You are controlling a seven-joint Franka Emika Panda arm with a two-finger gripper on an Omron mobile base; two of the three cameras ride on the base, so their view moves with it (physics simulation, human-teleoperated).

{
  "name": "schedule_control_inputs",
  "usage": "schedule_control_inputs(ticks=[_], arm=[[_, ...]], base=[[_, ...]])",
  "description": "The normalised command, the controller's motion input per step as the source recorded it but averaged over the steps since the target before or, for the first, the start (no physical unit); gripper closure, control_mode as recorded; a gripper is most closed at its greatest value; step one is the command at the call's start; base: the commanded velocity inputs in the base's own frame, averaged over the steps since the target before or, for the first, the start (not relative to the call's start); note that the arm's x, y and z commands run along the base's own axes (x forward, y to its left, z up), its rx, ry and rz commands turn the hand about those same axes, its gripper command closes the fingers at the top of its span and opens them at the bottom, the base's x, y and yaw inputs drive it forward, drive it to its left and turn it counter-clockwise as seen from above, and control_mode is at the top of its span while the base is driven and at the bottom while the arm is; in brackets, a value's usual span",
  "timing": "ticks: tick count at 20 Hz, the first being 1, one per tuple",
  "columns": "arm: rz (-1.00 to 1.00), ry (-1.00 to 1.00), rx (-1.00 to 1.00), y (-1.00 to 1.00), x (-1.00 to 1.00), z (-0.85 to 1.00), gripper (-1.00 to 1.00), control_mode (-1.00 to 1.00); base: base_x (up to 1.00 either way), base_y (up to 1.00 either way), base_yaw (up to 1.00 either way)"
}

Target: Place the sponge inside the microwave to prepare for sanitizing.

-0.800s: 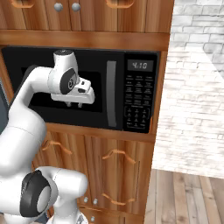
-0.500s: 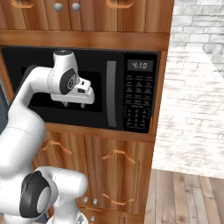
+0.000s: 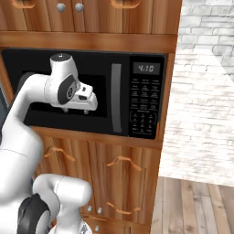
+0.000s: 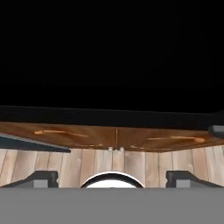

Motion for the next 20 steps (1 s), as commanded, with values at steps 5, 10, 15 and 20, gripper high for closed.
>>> schedule_control_inputs(ticks=[5,10,15,20], arm=[[-0.05,-0.24,-0.01,-0.21,-0.03,0.06,-1.00,-1.00],[-0.06,-0.16,-0.01,-0.57,0.00,0.00,-1.00,-1.00],[-0.09,-0.06,-0.02,-0.78,0.00,0.00,-1.00,-1.00],[-0.09,-0.01,-0.01,-0.54,-0.11,0.19,-1.00,-1.00]], base=[[0.00,0.00,0.00],[0.00,0.00,0.00],[0.00,0.00,0.00],[0.00,0.00,0.00]])
